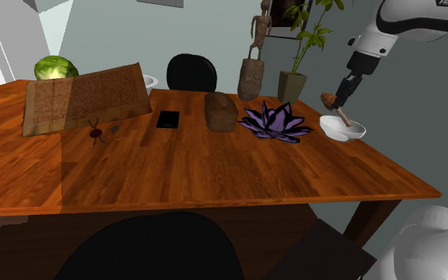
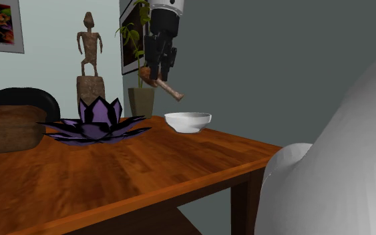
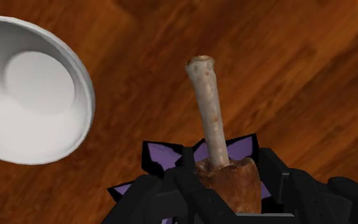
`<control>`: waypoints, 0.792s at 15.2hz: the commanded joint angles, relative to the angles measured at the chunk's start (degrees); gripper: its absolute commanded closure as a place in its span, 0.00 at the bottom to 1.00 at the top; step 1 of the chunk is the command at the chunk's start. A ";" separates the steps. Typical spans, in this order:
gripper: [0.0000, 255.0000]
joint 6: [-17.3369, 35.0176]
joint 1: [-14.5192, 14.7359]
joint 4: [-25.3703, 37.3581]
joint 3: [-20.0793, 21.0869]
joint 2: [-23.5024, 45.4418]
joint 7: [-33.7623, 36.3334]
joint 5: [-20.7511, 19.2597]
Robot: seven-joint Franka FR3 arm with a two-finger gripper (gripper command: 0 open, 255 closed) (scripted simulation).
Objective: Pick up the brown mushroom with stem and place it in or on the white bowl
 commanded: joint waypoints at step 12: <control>1.00 -1.59 1.58 24.52 -22.05 24.87 -22.91 9.20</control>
